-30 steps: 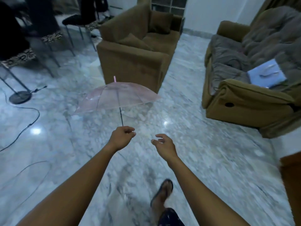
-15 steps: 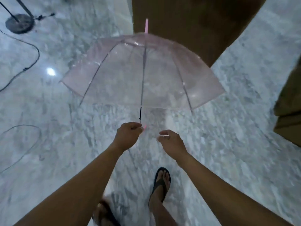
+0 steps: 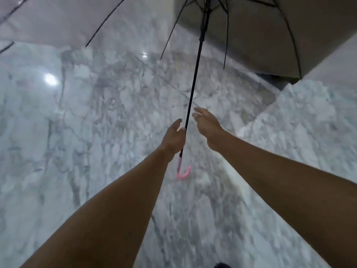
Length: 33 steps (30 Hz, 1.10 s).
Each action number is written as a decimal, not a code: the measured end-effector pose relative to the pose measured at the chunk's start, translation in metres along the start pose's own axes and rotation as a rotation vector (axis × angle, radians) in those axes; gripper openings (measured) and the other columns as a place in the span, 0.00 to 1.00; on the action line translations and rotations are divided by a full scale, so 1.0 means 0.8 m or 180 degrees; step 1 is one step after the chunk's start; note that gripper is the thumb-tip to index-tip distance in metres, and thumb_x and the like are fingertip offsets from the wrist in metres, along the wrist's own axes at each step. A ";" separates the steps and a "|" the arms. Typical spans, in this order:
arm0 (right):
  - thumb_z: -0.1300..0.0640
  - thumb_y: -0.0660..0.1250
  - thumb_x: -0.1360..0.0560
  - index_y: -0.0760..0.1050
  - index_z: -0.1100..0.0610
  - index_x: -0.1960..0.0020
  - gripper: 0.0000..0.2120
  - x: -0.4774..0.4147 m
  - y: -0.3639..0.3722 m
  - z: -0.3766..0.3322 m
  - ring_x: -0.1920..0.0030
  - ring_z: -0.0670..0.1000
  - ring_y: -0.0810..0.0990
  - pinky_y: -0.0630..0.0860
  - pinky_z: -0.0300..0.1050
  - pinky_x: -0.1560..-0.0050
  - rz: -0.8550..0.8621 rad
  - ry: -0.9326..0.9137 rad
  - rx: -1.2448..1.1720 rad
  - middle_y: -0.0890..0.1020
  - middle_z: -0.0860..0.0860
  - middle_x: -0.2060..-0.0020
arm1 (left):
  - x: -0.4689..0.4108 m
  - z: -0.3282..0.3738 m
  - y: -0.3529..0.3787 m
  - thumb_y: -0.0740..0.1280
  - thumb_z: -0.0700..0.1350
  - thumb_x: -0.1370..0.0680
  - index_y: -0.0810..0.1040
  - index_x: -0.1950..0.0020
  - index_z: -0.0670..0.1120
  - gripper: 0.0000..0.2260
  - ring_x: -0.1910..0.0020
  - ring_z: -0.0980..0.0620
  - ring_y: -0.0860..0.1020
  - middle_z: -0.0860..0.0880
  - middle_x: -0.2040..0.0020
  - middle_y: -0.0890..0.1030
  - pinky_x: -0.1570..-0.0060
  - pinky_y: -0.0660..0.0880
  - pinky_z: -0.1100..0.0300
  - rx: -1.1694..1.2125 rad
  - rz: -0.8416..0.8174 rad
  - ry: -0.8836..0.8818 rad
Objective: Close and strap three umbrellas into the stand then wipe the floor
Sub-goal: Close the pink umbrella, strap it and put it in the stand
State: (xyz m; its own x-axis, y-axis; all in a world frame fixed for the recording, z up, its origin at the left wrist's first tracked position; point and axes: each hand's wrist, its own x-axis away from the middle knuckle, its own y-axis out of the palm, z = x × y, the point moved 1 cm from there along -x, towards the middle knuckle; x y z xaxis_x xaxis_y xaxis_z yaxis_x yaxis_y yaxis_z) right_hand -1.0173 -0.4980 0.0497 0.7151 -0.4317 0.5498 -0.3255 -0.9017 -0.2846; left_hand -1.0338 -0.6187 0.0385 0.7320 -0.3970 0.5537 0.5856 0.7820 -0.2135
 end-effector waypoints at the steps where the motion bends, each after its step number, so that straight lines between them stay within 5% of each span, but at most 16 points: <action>1: 0.58 0.57 0.15 0.67 0.52 0.24 0.20 -0.013 0.000 -0.015 0.29 0.51 0.70 0.67 0.40 0.39 -0.0017 -0.0095 0.0032 0.70 0.50 0.26 | -0.012 0.008 0.000 0.54 0.41 0.15 0.59 0.20 0.46 0.22 0.30 0.53 0.70 0.48 0.24 0.67 0.43 0.64 0.68 0.0132 -0.0017 0.0059; 3: 0.62 0.58 0.16 0.64 0.53 0.22 0.23 -0.026 -0.006 -0.050 0.29 0.53 0.71 0.68 0.39 0.41 -0.0068 -0.0283 0.0059 0.71 0.52 0.27 | -0.026 0.026 -0.003 0.53 0.38 0.15 0.61 0.21 0.47 0.21 0.41 0.57 0.75 0.50 0.35 0.74 0.50 0.69 0.74 0.0322 0.0028 0.0125; 6: 0.65 0.64 0.19 0.70 0.58 0.27 0.20 -0.012 -0.022 -0.103 0.42 0.54 0.79 0.73 0.33 0.54 -0.0035 -0.0501 0.0009 0.80 0.53 0.44 | -0.020 0.057 -0.011 0.55 0.40 0.15 0.70 0.27 0.42 0.17 0.57 0.55 0.75 0.50 0.53 0.77 0.53 0.73 0.62 0.0484 0.0016 0.0087; 9: 0.62 0.65 0.19 0.78 0.55 0.41 0.09 0.031 -0.031 -0.148 0.55 0.49 0.80 0.73 0.33 0.63 0.0070 -0.0463 0.0050 0.83 0.49 0.57 | 0.030 0.103 -0.025 0.55 0.49 0.14 0.76 0.37 0.42 0.16 0.59 0.52 0.75 0.51 0.58 0.73 0.60 0.77 0.62 0.0275 -0.0056 -0.0002; 12: 0.65 0.66 0.21 0.78 0.57 0.46 0.06 0.096 -0.046 -0.189 0.55 0.49 0.78 0.73 0.34 0.62 -0.0065 -0.0245 -0.0053 0.83 0.51 0.58 | 0.097 0.153 -0.044 0.54 0.53 0.15 0.78 0.47 0.42 0.18 0.66 0.52 0.73 0.50 0.64 0.72 0.66 0.71 0.62 0.0463 0.0029 -0.0182; 16: 0.63 0.67 0.21 0.77 0.56 0.47 0.04 0.206 -0.074 -0.258 0.54 0.47 0.77 0.71 0.34 0.64 -0.0195 0.0103 -0.0317 0.83 0.54 0.49 | 0.205 0.235 -0.060 0.55 0.49 0.15 0.79 0.50 0.44 0.15 0.65 0.54 0.73 0.51 0.62 0.76 0.65 0.69 0.59 0.0233 0.0574 -0.0136; 21: 0.60 0.68 0.20 0.78 0.54 0.49 0.02 0.324 -0.116 -0.342 0.52 0.50 0.76 0.69 0.40 0.59 -0.0205 0.0357 -0.0650 0.82 0.51 0.50 | 0.328 0.350 -0.096 0.61 0.61 0.20 0.75 0.66 0.47 0.22 0.64 0.48 0.77 0.48 0.65 0.79 0.66 0.68 0.58 -0.0272 0.1019 -0.0353; 26: 0.56 0.71 0.24 0.79 0.53 0.54 0.02 0.450 -0.206 -0.438 0.54 0.50 0.82 0.73 0.46 0.52 -0.0128 0.0201 -0.0704 0.84 0.51 0.54 | 0.448 0.484 -0.114 0.60 0.66 0.22 0.74 0.69 0.47 0.26 0.63 0.46 0.78 0.46 0.63 0.80 0.62 0.71 0.56 -0.0828 0.0674 -0.0192; 33: 0.56 0.66 0.20 0.78 0.55 0.51 0.04 0.588 -0.344 -0.542 0.63 0.48 0.80 0.73 0.41 0.61 0.1178 0.0133 -0.1651 0.85 0.51 0.56 | 0.565 0.637 -0.093 0.63 0.64 0.23 0.76 0.64 0.43 0.25 0.59 0.40 0.79 0.40 0.61 0.79 0.60 0.69 0.56 -0.0943 -0.0144 0.0526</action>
State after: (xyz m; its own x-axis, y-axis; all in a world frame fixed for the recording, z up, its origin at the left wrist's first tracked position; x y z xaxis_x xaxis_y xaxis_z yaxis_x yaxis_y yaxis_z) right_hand -0.8598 -0.4633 0.7271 0.4768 -0.7080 0.5211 -0.8110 -0.5829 -0.0500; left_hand -0.9242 -0.6115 0.7146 0.7353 -0.5195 0.4354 0.6768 0.5978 -0.4297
